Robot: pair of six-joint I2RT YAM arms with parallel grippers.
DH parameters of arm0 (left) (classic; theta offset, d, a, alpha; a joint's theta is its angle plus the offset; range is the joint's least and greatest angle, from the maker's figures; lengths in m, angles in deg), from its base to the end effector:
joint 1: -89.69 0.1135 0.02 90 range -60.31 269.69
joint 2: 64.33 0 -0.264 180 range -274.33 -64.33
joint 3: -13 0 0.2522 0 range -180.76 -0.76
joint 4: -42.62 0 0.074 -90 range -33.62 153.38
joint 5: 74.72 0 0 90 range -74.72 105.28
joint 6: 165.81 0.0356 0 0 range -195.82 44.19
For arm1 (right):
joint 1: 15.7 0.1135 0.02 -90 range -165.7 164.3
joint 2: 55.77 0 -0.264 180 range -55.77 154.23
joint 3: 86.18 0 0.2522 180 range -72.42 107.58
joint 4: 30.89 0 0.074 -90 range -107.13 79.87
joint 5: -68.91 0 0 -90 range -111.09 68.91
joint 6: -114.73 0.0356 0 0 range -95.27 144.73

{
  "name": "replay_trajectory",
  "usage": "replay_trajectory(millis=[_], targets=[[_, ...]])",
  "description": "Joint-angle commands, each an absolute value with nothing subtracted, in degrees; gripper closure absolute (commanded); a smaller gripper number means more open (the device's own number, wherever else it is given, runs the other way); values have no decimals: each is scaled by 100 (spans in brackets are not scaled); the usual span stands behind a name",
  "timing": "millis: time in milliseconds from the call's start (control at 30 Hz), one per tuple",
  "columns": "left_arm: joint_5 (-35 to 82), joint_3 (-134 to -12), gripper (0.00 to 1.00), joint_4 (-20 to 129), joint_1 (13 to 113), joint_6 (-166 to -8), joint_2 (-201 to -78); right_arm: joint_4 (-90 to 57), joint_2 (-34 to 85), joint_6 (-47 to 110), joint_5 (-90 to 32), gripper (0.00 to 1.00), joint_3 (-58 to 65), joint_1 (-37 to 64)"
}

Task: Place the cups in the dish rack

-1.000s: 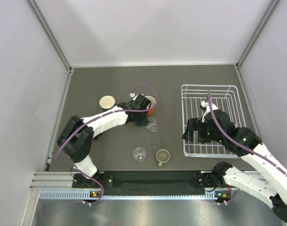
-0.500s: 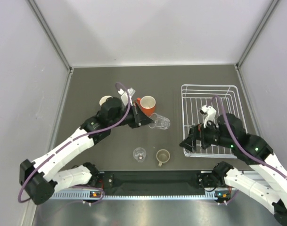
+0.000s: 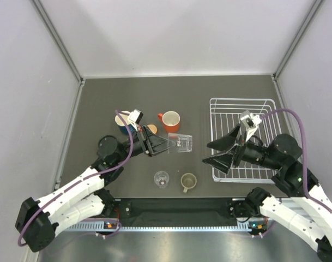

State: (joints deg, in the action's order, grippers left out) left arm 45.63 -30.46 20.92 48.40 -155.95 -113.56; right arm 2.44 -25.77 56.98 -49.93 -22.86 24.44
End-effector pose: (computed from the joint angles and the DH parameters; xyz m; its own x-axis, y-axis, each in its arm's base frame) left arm 0.1378 -0.1450 0.3168 -0.8854 -0.3540 -0.3013 0.3632 -0.1223 -0.9236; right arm 0.0710 0.0823 0.3840 -0.4982 0.1913 -0.8457 -0.7894 0.3034 0.5337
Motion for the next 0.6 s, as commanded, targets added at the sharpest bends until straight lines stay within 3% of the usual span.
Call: replay_trajectory(millis=[0, 233, 567], targets=[[4429, -2670, 100, -54, 4821, -16693, -11276, -913, -2281, 5910, -5484, 1, -2276, 2508], [4349, -2458, 100, -242, 4795, -16898, -11294, -2002, -1878, 6340, -5844, 3, -2329, 2534], [4367, -2467, 100, -233, 4794, -16889, -11364, -2117, -1262, 6279, -5380, 5, -2136, 3149]])
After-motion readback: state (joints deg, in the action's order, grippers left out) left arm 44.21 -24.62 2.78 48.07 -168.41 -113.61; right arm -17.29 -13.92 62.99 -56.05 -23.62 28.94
